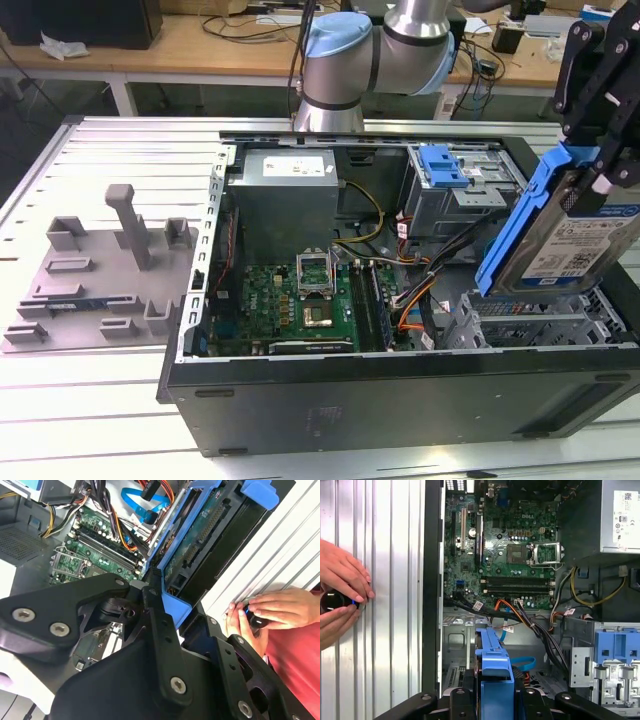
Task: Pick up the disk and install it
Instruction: 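Insert the disk into the insertion slot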
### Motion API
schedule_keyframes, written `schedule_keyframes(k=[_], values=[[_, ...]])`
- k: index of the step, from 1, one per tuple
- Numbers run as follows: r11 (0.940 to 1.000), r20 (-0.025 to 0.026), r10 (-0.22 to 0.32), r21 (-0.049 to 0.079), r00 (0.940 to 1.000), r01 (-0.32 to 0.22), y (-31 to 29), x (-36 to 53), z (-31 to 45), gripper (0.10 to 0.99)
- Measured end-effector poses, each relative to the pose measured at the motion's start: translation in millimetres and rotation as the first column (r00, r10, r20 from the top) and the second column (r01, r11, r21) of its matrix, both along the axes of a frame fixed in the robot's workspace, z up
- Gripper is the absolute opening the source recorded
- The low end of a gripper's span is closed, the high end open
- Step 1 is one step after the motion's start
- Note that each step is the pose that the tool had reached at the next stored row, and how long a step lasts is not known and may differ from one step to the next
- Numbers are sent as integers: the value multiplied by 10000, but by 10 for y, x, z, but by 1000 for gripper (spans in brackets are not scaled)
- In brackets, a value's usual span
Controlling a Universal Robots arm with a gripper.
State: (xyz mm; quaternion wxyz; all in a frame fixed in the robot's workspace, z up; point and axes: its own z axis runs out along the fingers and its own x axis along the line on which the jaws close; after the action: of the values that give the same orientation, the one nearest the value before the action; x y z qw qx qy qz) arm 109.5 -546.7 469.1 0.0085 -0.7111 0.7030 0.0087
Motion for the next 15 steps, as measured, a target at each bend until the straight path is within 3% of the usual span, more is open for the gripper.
schedule_keyframes(k=[15], values=[[10000,0,-22,1,10000,22,-23,0,-41,369]])
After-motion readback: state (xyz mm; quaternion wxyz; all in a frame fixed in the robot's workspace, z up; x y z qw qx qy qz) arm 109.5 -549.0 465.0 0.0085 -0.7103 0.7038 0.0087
